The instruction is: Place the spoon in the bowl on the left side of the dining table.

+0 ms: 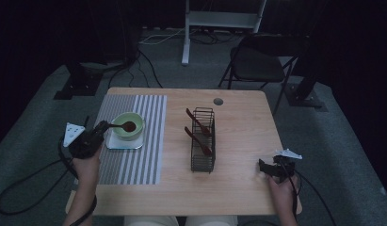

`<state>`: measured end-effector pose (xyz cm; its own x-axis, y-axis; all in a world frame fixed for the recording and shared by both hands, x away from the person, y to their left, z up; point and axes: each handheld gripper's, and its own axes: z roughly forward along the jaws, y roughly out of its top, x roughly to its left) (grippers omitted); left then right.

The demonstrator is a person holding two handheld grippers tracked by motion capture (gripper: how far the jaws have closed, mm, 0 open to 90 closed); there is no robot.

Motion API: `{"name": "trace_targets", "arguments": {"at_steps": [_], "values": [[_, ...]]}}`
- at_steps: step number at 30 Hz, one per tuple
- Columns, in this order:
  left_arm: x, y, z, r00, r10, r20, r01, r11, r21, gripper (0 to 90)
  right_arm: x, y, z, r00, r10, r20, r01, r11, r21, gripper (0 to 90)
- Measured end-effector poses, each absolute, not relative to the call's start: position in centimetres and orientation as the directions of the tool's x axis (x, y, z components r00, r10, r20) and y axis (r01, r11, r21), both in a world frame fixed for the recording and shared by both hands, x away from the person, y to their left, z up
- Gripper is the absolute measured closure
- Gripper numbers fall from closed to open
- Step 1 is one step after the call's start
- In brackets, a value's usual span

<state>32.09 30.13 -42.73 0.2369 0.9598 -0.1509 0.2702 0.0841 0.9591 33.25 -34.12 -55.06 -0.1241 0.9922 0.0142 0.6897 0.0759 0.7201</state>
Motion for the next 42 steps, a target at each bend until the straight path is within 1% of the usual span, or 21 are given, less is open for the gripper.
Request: {"name": "trace_targets", "arguments": {"at_steps": [3, 5, 12, 19, 22, 25, 31, 35, 42], "values": [[32.3, 30.4, -43.4, 0.209, 0.964, -0.162, 0.289, 0.097, 0.953, 83.6, 33.2, -34.1, -55.1, -0.124, 0.992, 0.014, 0.690, 0.076, 0.720, 11.9], [32.4, 30.7, -44.0, 0.212, 0.957, -0.196, 0.300, 0.127, 0.945, 83.6, 33.2, -34.1, -55.1, -0.124, 0.992, 0.014, 0.690, 0.076, 0.720, 11.9], [32.7, 30.8, -45.4, 0.180, 0.958, -0.221, 0.340, 0.150, 0.928, 83.6, 33.2, -34.1, -55.1, -0.124, 0.992, 0.014, 0.690, 0.076, 0.720, 11.9], [33.0, 30.3, -46.3, 0.163, 0.963, -0.217, 0.373, 0.144, 0.917, 83.5, 33.2, -34.1, -55.1, -0.124, 0.992, 0.014, 0.690, 0.076, 0.720, 11.9], [33.2, 30.4, -46.6, 0.156, 0.959, -0.237, 0.382, 0.163, 0.910, 83.4, 33.2, -34.1, -55.1, -0.124, 0.992, 0.014, 0.690, 0.076, 0.720, 11.9], [33.2, 30.4, -46.8, 0.155, 0.958, -0.240, 0.390, 0.164, 0.906, 83.4, 33.2, -34.1, -55.1, -0.124, 0.992, 0.015, 0.690, 0.076, 0.720, 11.9], [33.3, 30.9, -47.0, 0.104, 0.961, -0.257, 0.395, 0.197, 0.897, 83.1, 33.2, -34.1, -55.1, -0.124, 0.992, 0.014, 0.690, 0.076, 0.720, 11.9], [33.6, 31.1, -47.6, 0.086, 0.955, -0.284, 0.419, 0.224, 0.880, 83.0, 33.2, -34.1, -55.1, -0.124, 0.992, 0.014, 0.690, 0.076, 0.720, 11.9], [33.8, 31.0, -48.3, 0.064, 0.959, -0.275, 0.451, 0.218, 0.866, 82.8, 33.2, -34.1, -55.1, -0.124, 0.992, 0.015, 0.690, 0.076, 0.720, 11.9]]}}
